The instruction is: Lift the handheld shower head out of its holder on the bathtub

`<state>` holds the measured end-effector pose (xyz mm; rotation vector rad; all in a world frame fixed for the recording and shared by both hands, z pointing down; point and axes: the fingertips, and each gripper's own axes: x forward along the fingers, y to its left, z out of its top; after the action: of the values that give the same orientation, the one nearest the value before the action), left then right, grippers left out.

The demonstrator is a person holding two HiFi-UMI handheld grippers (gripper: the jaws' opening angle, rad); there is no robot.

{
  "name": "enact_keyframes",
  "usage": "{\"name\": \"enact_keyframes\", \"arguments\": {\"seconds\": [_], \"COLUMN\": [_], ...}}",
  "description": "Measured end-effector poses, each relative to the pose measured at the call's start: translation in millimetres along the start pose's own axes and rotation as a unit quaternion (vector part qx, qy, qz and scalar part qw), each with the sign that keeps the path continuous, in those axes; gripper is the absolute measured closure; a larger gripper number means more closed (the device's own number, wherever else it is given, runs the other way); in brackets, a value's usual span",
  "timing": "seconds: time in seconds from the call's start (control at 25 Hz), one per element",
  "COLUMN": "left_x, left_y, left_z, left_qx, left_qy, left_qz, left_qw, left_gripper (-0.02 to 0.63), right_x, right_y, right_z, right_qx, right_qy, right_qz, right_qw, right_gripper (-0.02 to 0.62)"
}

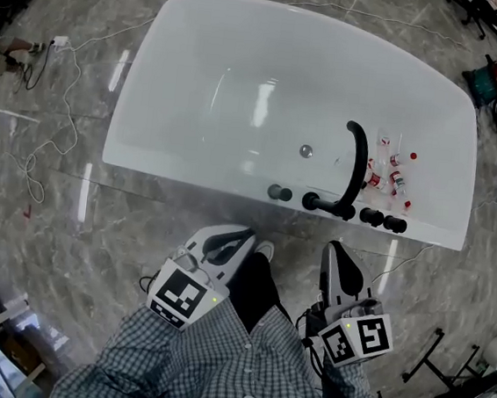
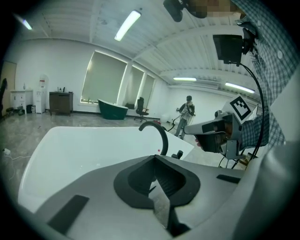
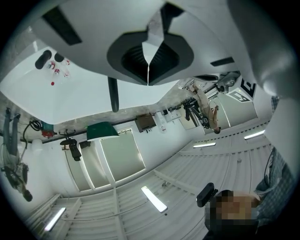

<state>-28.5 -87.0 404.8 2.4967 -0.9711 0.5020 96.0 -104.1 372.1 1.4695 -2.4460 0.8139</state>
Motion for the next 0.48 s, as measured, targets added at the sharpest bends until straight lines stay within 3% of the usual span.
{"name": "enact_keyframes", "arguments": {"seconds": [0.2, 0.48], "left_x": [12, 37], "left_y": [9, 14], "left_z": [-16, -45], "left_qx": [0.009, 0.028], "left_qy": [0.004, 0.024], "left_qz": [-0.011, -0.026], "left_qw": [0.9999, 0.999], "left_gripper": [0.597, 0.597], "right_x": [13, 21], "right_y": [7, -6], "right_z": [-15, -32], "right_qx": [-0.022, -0.005], "right_qy": [0.018, 0.029], "right_qz": [0.015, 0.006], "right_qw": [0.999, 1.0], "right_gripper": [0.577, 0.577]}}
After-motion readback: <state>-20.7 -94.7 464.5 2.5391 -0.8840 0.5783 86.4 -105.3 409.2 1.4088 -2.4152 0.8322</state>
